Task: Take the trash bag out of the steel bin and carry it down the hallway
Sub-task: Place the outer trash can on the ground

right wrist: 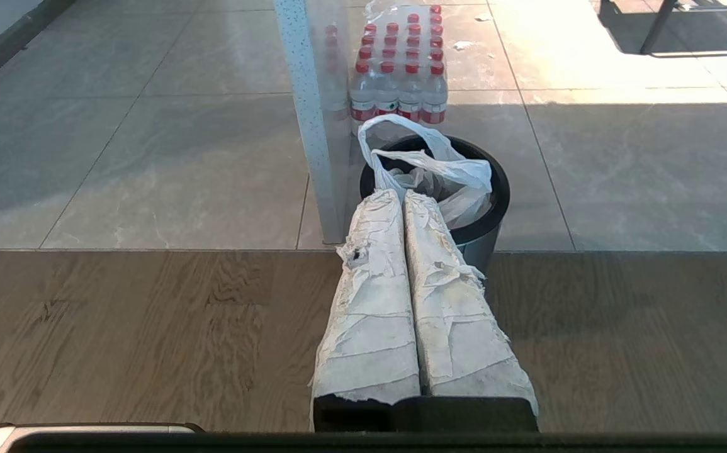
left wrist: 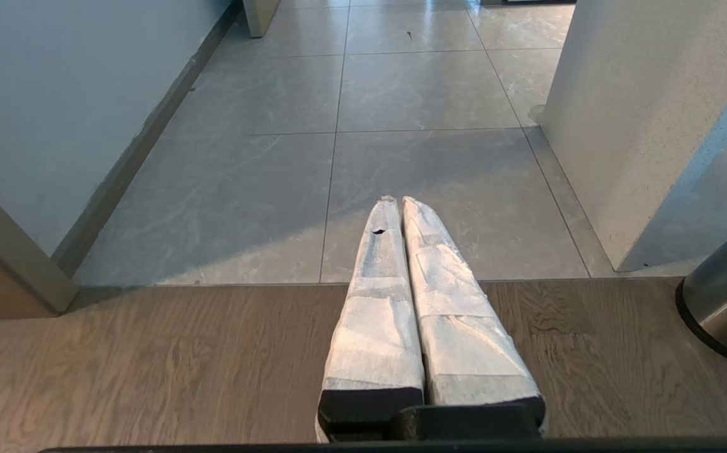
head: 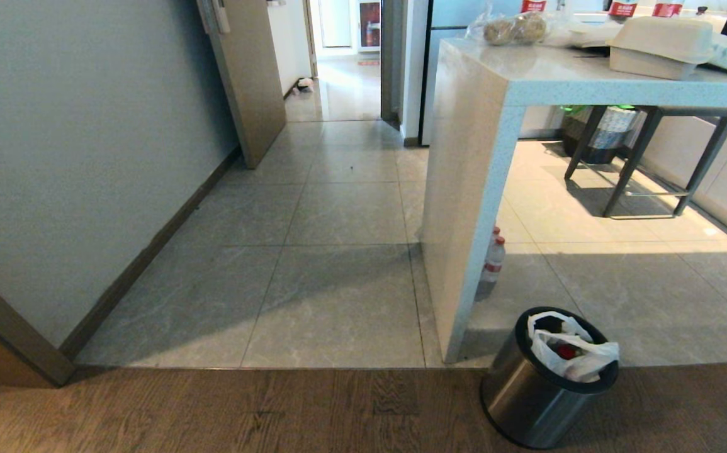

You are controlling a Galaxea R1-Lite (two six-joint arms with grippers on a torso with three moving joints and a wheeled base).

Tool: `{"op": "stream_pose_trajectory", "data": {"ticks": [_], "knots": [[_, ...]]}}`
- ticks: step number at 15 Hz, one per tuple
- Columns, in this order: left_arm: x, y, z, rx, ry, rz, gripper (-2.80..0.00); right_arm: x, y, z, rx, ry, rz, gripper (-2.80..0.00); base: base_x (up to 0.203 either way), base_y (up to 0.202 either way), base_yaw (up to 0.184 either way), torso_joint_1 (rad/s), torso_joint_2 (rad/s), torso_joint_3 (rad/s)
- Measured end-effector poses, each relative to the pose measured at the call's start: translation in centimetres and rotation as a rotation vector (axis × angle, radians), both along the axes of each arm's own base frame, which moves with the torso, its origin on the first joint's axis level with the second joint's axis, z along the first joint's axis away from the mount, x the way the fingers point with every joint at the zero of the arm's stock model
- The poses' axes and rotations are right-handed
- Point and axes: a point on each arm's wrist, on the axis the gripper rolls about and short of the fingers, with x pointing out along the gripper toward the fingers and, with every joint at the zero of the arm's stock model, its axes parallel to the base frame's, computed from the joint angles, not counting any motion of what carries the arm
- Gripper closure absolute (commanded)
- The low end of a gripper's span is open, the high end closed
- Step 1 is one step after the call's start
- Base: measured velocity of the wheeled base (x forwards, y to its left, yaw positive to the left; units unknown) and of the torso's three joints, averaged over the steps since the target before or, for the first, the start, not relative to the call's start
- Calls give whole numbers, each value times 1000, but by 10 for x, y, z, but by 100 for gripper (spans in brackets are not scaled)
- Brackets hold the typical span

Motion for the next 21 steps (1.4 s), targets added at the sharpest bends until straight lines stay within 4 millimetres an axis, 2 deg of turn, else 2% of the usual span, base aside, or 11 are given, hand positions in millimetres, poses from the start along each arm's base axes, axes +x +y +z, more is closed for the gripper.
{"op": "stream_pose_trajectory", "data": {"ticks": [8, 11, 14, 16, 19, 21], "knots": [[0, 0, 0, 0, 0, 0, 0, -1, 0, 4, 5, -4, 0, 0, 0, 0, 0, 0, 0, 0], [0, 0, 0, 0, 0, 0, 0, -15, 0, 39, 24, -29, -2, 0, 0, 0, 0, 0, 0, 0], [0, 0, 0, 0, 0, 0, 0, -32, 0, 63, 40, 65, -14, 0, 0, 0, 0, 0, 0, 0], [0, 0, 0, 0, 0, 0, 0, -32, -1, 76, 69, 165, -32, 0, 0, 0, 0, 0, 0, 0], [0, 0, 0, 0, 0, 0, 0, -29, -1, 76, 80, 226, -37, 0, 0, 0, 0, 0, 0, 0], [0, 0, 0, 0, 0, 0, 0, -33, -1, 67, 80, 239, -37, 0, 0, 0, 0, 0, 0, 0]]}}
